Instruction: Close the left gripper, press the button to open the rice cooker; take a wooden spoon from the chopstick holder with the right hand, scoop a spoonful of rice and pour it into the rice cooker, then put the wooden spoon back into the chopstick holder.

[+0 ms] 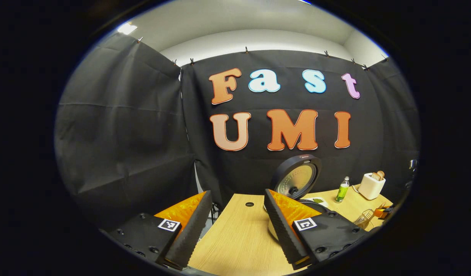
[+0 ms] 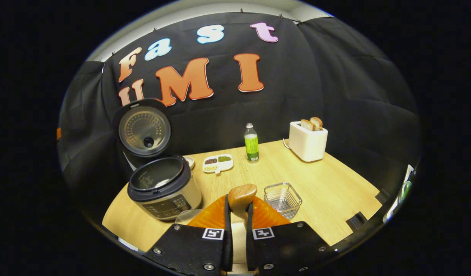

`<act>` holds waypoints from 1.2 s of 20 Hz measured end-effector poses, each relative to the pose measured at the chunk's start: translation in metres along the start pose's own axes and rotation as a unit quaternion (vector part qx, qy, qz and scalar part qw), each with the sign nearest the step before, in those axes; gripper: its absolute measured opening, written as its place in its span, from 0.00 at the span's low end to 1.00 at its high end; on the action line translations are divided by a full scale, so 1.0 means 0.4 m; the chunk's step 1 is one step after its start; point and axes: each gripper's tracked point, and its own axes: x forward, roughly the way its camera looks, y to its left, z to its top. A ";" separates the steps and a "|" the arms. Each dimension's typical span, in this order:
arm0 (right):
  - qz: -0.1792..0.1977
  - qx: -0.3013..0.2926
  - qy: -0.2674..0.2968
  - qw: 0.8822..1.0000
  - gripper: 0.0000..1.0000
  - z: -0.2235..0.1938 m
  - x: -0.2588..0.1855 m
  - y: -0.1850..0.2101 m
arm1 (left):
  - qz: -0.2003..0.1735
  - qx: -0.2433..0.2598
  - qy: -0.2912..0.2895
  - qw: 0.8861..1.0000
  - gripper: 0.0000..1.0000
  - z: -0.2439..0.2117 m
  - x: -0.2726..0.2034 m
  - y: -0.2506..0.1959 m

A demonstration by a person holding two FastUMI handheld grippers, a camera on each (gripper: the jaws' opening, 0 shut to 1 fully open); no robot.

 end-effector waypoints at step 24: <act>0.108 0.479 0.100 0.865 0.13 -0.145 0.036 0.003 | -0.014 -0.006 0.006 1.000 0.92 -0.018 0.000 -0.025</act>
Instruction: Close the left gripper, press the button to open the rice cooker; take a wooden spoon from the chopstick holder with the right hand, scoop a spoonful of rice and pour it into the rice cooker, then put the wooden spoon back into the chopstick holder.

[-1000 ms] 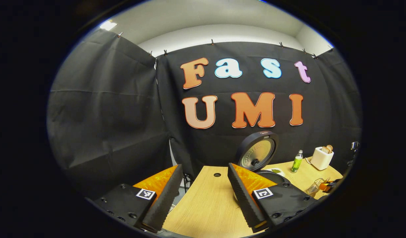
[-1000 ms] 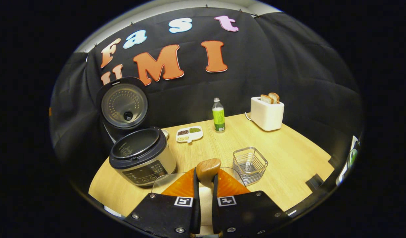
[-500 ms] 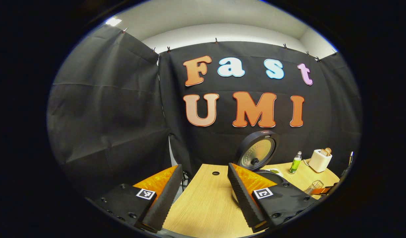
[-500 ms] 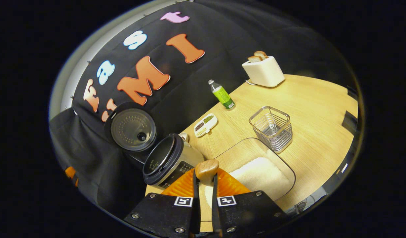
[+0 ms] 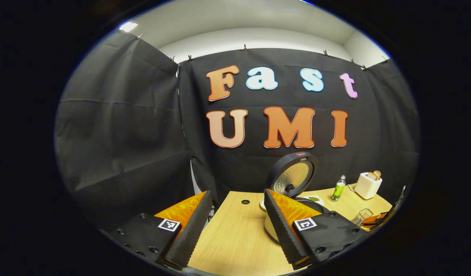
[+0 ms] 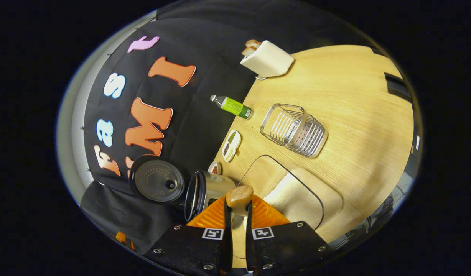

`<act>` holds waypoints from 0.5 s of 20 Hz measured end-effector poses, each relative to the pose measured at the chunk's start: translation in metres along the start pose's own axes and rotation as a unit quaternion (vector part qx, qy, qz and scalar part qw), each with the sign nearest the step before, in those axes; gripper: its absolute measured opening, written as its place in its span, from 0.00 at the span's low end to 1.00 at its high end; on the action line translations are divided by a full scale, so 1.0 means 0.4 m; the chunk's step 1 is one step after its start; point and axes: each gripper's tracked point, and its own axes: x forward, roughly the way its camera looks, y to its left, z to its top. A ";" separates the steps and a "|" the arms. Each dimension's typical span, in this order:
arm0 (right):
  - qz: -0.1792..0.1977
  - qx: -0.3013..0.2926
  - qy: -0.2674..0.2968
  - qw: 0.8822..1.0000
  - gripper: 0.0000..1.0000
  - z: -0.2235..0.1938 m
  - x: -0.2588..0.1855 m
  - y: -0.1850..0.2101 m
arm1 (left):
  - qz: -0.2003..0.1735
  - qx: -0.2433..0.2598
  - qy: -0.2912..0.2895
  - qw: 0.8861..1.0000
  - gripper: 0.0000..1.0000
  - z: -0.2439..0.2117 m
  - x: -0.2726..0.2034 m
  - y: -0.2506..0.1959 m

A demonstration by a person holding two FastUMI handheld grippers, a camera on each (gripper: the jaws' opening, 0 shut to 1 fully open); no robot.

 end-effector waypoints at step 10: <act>0.023 0.112 -0.009 0.993 0.13 0.059 -0.053 -0.027 | -0.006 -0.003 -0.004 1.000 0.95 0.008 0.019 -0.019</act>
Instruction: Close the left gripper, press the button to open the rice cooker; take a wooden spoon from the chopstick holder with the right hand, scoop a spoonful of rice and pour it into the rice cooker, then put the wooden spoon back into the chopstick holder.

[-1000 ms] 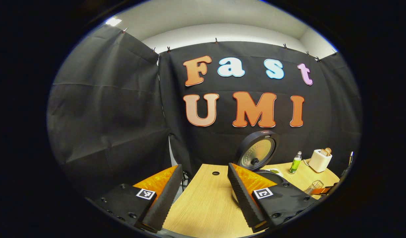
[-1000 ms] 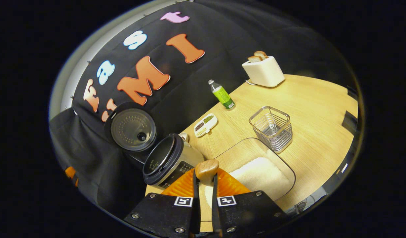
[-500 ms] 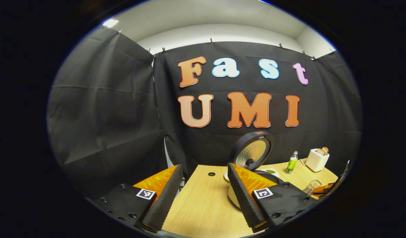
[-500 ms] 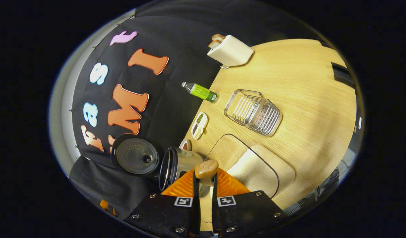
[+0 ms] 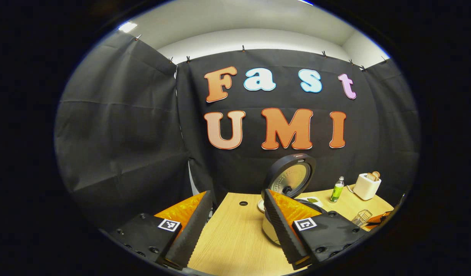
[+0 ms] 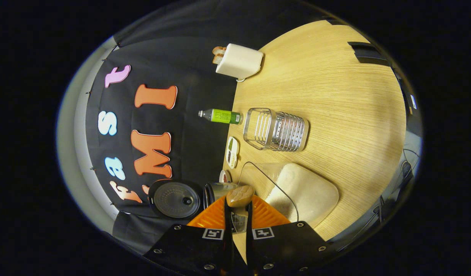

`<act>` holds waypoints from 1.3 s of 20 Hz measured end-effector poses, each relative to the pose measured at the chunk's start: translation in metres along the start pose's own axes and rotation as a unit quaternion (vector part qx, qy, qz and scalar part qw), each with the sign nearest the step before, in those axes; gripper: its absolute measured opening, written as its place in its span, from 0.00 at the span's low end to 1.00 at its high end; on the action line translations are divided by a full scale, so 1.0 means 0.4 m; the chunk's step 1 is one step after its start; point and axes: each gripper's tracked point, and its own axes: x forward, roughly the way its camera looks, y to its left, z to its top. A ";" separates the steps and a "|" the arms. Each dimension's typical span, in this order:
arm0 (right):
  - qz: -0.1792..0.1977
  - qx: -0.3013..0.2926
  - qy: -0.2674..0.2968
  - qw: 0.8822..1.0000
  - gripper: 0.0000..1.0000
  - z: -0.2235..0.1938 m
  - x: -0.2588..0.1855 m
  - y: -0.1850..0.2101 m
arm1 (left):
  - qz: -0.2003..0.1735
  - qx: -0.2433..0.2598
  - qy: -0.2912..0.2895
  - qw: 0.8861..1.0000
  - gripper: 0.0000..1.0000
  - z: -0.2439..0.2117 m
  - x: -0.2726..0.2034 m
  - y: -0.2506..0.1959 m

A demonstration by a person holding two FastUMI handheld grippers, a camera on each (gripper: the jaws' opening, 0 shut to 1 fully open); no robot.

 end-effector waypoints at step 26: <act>0.082 0.026 0.004 0.996 0.13 0.050 0.027 0.470 | -0.012 -0.013 0.001 1.000 0.89 -0.015 0.077 -0.033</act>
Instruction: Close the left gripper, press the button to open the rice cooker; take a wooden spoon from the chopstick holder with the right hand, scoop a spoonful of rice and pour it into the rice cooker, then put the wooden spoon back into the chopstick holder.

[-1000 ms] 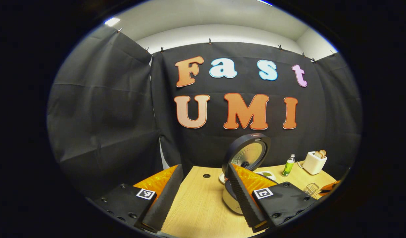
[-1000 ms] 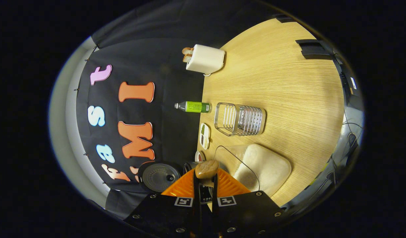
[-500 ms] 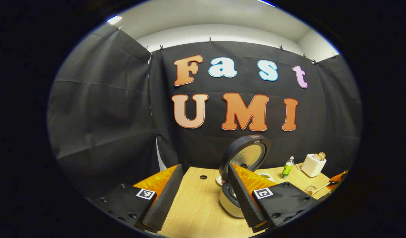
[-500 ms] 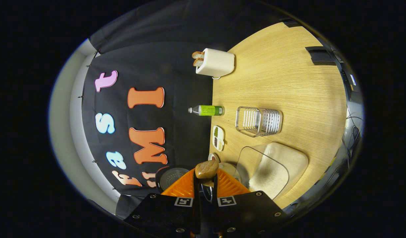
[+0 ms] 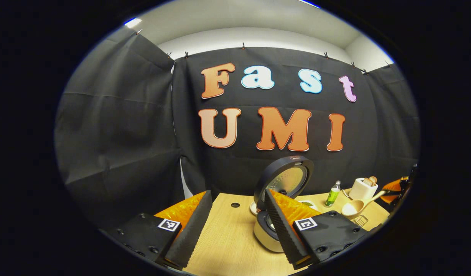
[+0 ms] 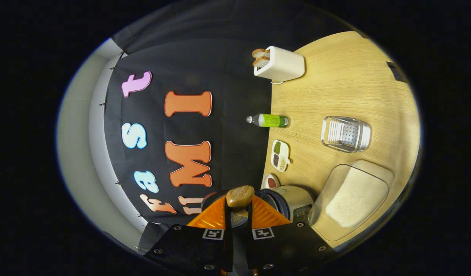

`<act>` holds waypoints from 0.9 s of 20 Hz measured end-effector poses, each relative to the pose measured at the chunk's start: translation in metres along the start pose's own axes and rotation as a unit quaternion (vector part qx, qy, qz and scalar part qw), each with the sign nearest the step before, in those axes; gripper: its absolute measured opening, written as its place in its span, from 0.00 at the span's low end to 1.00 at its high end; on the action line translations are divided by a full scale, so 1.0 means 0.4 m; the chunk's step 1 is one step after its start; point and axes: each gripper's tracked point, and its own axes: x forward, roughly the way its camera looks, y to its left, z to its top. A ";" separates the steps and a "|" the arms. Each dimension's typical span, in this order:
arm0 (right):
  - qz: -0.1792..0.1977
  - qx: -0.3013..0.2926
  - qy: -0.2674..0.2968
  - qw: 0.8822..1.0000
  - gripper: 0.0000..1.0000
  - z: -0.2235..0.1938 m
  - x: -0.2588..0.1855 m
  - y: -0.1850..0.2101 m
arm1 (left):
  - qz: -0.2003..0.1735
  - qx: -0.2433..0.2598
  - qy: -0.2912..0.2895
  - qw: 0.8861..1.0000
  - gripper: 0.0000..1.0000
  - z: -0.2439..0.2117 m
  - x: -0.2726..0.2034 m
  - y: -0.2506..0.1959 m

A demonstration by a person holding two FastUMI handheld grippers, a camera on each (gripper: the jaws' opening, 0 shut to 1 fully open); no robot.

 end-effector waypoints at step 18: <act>-0.012 -0.117 0.012 0.993 0.13 -0.103 0.229 0.151 | 0.004 -0.011 0.003 1.000 0.98 -0.012 0.014 0.012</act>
